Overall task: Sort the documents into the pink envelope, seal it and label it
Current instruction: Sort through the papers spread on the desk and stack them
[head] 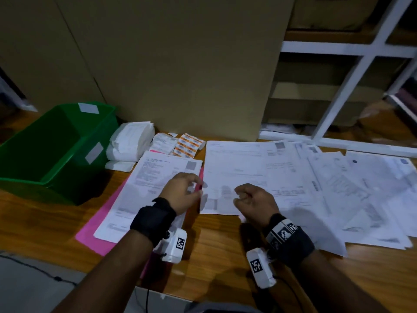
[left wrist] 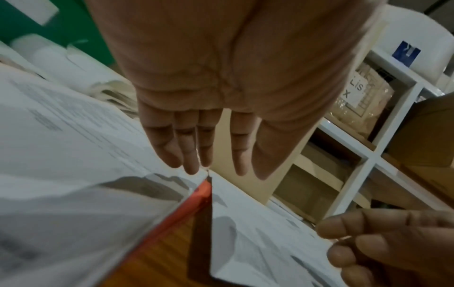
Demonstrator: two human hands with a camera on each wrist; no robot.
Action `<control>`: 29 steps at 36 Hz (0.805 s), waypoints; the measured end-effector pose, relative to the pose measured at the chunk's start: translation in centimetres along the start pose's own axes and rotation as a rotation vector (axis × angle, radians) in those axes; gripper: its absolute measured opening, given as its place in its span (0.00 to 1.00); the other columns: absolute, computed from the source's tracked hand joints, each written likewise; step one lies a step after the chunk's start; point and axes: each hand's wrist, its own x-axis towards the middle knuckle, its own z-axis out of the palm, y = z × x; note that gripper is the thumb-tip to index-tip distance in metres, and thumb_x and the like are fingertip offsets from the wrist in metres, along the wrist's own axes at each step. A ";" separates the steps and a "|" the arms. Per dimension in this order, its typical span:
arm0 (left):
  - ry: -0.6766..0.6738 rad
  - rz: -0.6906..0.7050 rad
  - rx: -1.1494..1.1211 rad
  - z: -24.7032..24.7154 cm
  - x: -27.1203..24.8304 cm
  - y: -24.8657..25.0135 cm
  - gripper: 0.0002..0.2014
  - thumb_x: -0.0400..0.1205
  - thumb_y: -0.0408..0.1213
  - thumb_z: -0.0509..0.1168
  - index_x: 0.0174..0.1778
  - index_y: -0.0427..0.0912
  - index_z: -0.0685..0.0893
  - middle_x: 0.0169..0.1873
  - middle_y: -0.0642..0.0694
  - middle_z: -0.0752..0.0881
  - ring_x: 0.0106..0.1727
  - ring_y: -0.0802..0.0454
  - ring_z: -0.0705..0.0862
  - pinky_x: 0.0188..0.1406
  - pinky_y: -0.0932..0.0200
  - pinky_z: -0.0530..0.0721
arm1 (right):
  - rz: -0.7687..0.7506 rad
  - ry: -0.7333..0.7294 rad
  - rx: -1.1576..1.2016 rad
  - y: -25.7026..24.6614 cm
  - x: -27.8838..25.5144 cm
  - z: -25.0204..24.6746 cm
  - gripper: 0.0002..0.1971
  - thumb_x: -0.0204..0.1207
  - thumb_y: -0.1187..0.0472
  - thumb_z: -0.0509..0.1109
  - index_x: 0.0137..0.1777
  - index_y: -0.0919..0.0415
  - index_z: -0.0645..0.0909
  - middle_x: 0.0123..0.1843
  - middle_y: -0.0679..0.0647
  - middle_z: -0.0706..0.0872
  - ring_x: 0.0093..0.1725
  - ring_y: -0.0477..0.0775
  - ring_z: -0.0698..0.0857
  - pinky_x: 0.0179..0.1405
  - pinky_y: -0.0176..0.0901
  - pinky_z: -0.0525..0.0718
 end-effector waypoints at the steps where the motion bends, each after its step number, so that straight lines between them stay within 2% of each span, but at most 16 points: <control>1: -0.015 -0.006 0.012 0.5 0.3 0.3 0.11 0.83 0.42 0.70 0.60 0.52 0.86 0.63 0.47 0.81 0.61 0.50 0.83 0.58 0.60 0.79 | 0.010 0.030 -0.018 0.6 0.1 -0.4 0.16 0.75 0.56 0.74 0.63 0.52 0.85 0.52 0.49 0.86 0.51 0.47 0.84 0.53 0.35 0.78; 3: -0.040 -0.025 0.025 1.4 0.7 0.7 0.12 0.83 0.43 0.70 0.62 0.50 0.86 0.63 0.46 0.84 0.61 0.49 0.84 0.61 0.56 0.83 | 0.040 0.083 -0.041 1.8 0.3 -1.2 0.17 0.73 0.55 0.75 0.62 0.51 0.85 0.58 0.51 0.84 0.56 0.48 0.83 0.56 0.35 0.77; 5: -0.062 -0.056 0.024 2.2 0.9 0.9 0.13 0.83 0.43 0.70 0.64 0.50 0.85 0.62 0.47 0.86 0.61 0.49 0.85 0.63 0.54 0.84 | 0.096 0.114 -0.028 2.9 0.4 -2.0 0.19 0.68 0.49 0.74 0.59 0.50 0.86 0.60 0.52 0.84 0.60 0.50 0.84 0.61 0.39 0.80; 7: -0.068 -0.089 0.019 2.8 1.1 1.0 0.13 0.83 0.44 0.70 0.63 0.50 0.86 0.61 0.49 0.88 0.61 0.50 0.85 0.63 0.56 0.83 | 0.148 0.127 -0.021 4.0 0.5 -2.4 0.25 0.58 0.39 0.68 0.55 0.47 0.86 0.62 0.53 0.84 0.62 0.52 0.84 0.64 0.47 0.84; 9: -0.055 -0.119 -0.006 3.3 1.2 1.1 0.12 0.82 0.44 0.71 0.61 0.51 0.86 0.59 0.50 0.88 0.59 0.51 0.85 0.61 0.58 0.83 | 0.190 0.122 -0.037 4.8 0.5 -2.4 0.28 0.53 0.36 0.66 0.54 0.45 0.87 0.63 0.54 0.83 0.63 0.54 0.84 0.65 0.50 0.84; 12: -0.029 -0.147 -0.084 3.7 1.1 1.0 0.08 0.82 0.43 0.72 0.56 0.54 0.87 0.57 0.53 0.88 0.56 0.52 0.85 0.59 0.58 0.83 | 0.243 0.093 -0.044 5.1 0.0 -2.5 0.20 0.64 0.46 0.75 0.56 0.47 0.87 0.67 0.53 0.78 0.66 0.54 0.80 0.68 0.43 0.79; 14: -0.011 -0.138 -0.112 4.0 0.9 1.0 0.07 0.81 0.42 0.73 0.54 0.55 0.86 0.57 0.55 0.87 0.53 0.54 0.83 0.54 0.62 0.80 | 0.263 0.100 -0.005 5.5 -0.1 -2.4 0.15 0.68 0.52 0.77 0.55 0.47 0.87 0.67 0.53 0.77 0.64 0.52 0.81 0.64 0.38 0.77; 16: 0.004 -0.138 -0.121 4.3 0.8 1.1 0.07 0.81 0.41 0.73 0.54 0.55 0.87 0.57 0.55 0.87 0.51 0.54 0.82 0.53 0.64 0.77 | 0.254 0.108 0.034 5.8 -0.1 -2.2 0.12 0.67 0.53 0.78 0.51 0.44 0.86 0.65 0.52 0.80 0.58 0.49 0.82 0.58 0.35 0.77; 18: 0.012 -0.140 -0.143 4.6 0.7 1.1 0.08 0.81 0.39 0.74 0.54 0.54 0.87 0.57 0.55 0.88 0.54 0.54 0.83 0.55 0.65 0.78 | 0.246 0.111 0.056 6.0 -0.1 -2.2 0.11 0.66 0.53 0.78 0.48 0.43 0.85 0.64 0.52 0.82 0.55 0.47 0.83 0.54 0.33 0.76; 24: -0.004 -0.159 -0.229 5.1 0.3 0.8 0.11 0.81 0.35 0.75 0.56 0.52 0.87 0.64 0.53 0.87 0.65 0.52 0.85 0.65 0.62 0.82 | 0.241 0.128 0.077 6.3 0.1 -2.4 0.09 0.66 0.53 0.79 0.46 0.44 0.86 0.62 0.50 0.82 0.55 0.46 0.83 0.53 0.33 0.76; 29: -0.012 -0.161 -0.301 5.1 0.4 0.9 0.15 0.80 0.32 0.74 0.58 0.54 0.86 0.65 0.52 0.87 0.66 0.50 0.84 0.69 0.51 0.84 | 0.226 0.149 0.082 6.2 0.1 -2.2 0.08 0.67 0.55 0.79 0.47 0.46 0.88 0.61 0.48 0.81 0.53 0.46 0.82 0.54 0.33 0.75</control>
